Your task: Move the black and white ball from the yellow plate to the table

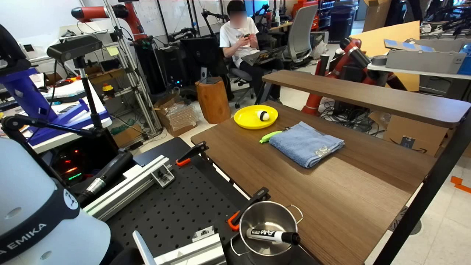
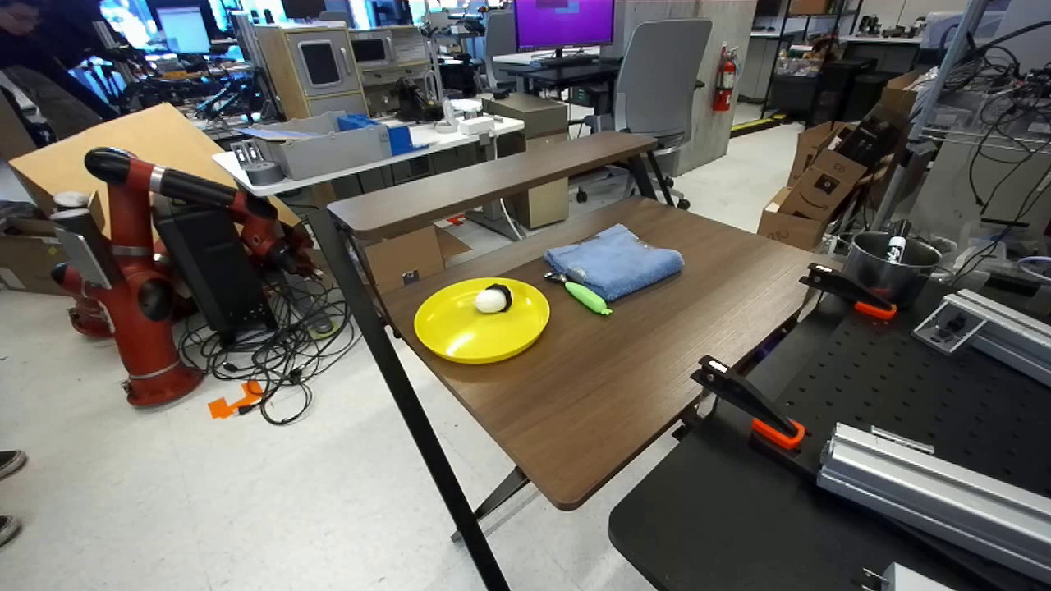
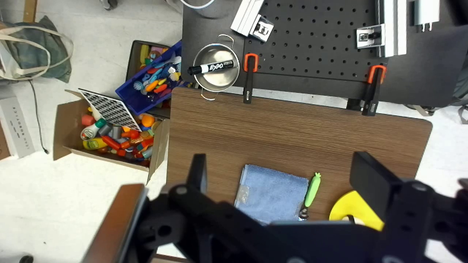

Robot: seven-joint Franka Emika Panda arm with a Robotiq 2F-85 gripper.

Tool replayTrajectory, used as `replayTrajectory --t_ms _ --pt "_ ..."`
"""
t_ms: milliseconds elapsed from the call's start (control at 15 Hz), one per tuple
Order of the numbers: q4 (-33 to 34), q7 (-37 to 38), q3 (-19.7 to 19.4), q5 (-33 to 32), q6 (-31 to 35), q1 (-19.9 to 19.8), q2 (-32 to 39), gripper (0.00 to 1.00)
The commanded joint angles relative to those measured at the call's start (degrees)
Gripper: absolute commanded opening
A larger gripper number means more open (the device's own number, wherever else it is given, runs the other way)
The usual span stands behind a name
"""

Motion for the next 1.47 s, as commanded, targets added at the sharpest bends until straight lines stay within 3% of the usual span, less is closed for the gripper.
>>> replayTrajectory --t_ms 0,200,533,933,1400 --pt "0.1 0.3 -0.5 -0.3 -0.2 0.7 0.0 1.00" --pt "0.1 0.3 -0.5 -0.3 -0.2 0.7 0.0 1.00" --pt "0.2 6.4 4.3 3.7 2.9 3.9 3.6 1.00" --pt "-1.6 16.3 11.4 9.4 17.7 8.4 10.3 1.00" --pt "2.4 18.9 12.6 15.1 29.5 9.5 27.3 1.00"
